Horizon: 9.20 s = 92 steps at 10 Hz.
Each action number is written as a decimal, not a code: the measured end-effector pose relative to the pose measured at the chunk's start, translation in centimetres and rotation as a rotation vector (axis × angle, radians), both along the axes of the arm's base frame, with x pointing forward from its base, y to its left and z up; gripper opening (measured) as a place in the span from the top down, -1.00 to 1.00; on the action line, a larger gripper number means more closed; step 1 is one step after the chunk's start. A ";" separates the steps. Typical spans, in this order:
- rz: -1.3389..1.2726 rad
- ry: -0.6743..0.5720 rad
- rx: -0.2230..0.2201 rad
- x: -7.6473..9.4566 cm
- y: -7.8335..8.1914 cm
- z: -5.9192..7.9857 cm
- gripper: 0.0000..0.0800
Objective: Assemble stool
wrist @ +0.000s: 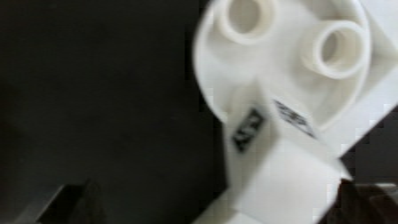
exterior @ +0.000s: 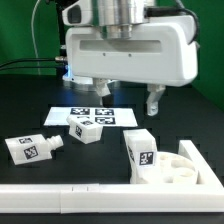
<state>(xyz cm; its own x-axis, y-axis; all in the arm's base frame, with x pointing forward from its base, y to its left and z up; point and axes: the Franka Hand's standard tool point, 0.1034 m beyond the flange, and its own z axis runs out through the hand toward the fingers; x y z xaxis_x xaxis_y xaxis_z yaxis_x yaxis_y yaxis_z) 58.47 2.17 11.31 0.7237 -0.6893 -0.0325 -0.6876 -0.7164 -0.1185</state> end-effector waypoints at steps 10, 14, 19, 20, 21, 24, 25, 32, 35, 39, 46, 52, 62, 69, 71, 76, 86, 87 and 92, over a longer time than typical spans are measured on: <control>0.692 0.012 -0.052 -4.4 -2.1 -3.3 -0.62; 0.930 0.063 -0.096 -6.5 -1.4 -4.7 -0.62; 1.080 0.088 -0.115 -9.0 -2.1 -6.2 -0.62; 1.040 0.150 -0.090 -9.9 -1.7 -6.5 -0.62; 1.036 0.228 -0.089 -11.2 -1.1 -6.7 -0.62; 1.031 0.468 -0.056 -12.2 -1.2 -6.6 -0.62; 1.025 0.547 -0.027 -12.6 -1.2 -6.6 -0.62; 1.095 0.871 0.050 -12.9 -3.1 -8.5 -0.62; 1.054 0.943 -0.014 -12.9 -3.4 -9.1 -0.62; 1.049 0.940 -0.011 -12.9 -3.8 -9.2 -0.62; 1.014 0.980 -0.003 -13.1 -4.6 -9.6 0.16; 1.182 0.631 -0.064 -8.5 -3.2 -2.3 0.16; 1.050 -0.091 -0.240 -2.2 2.1 1.4 0.16; 0.965 -0.547 -0.429 1.0 4.5 3.5 0.16; 0.912 -0.625 -0.421 2.2 5.5 2.1 0.16; 0.895 -0.614 -0.360 3.0 8.8 1.0 0.16; 0.877 -0.590 -0.290 1.8 8.9 -2.8 0.16; 0.875 -0.596 -0.294 1.8 8.9 -2.8 0.16; 0.883 -0.572 -0.280 1.4 9.2 -3.8 0.16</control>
Offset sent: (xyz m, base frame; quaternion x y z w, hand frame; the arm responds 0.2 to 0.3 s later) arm 0.0000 0.0000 0.0000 0.0000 0.0000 -0.1938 0.9810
